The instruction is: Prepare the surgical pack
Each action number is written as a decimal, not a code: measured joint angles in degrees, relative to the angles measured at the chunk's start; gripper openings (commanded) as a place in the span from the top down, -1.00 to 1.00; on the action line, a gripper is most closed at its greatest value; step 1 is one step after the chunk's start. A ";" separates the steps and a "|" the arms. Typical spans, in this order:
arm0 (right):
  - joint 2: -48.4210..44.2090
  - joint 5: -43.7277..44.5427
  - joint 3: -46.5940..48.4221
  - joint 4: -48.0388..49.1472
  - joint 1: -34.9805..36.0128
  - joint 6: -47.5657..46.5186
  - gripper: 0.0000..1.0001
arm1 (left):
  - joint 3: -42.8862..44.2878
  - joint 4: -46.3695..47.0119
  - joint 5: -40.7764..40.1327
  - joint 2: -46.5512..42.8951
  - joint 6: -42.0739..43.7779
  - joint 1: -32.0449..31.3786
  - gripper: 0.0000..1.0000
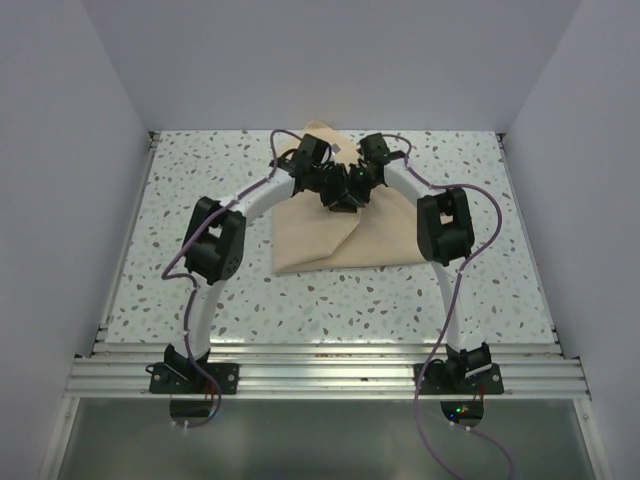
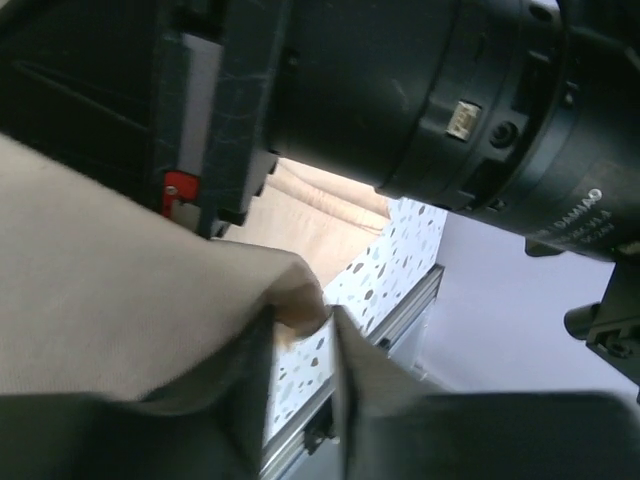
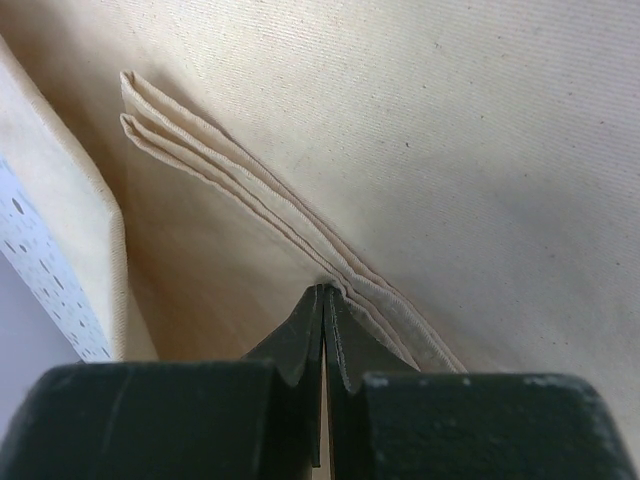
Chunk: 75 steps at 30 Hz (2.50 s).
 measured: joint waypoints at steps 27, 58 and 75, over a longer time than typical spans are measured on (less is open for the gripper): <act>-5.25 7.30 11.19 -10.32 -10.86 -7.63 0.99 | -27.02 -2.67 -4.15 -24.92 13.49 10.84 0.59; -21.46 -21.99 -36.57 2.75 5.97 -9.90 1.00 | -37.53 -0.33 -3.78 -22.69 15.41 10.40 0.96; -35.80 -0.96 -36.41 -6.67 -4.96 -14.36 1.00 | -28.50 -1.27 -4.72 -23.28 16.20 6.40 0.69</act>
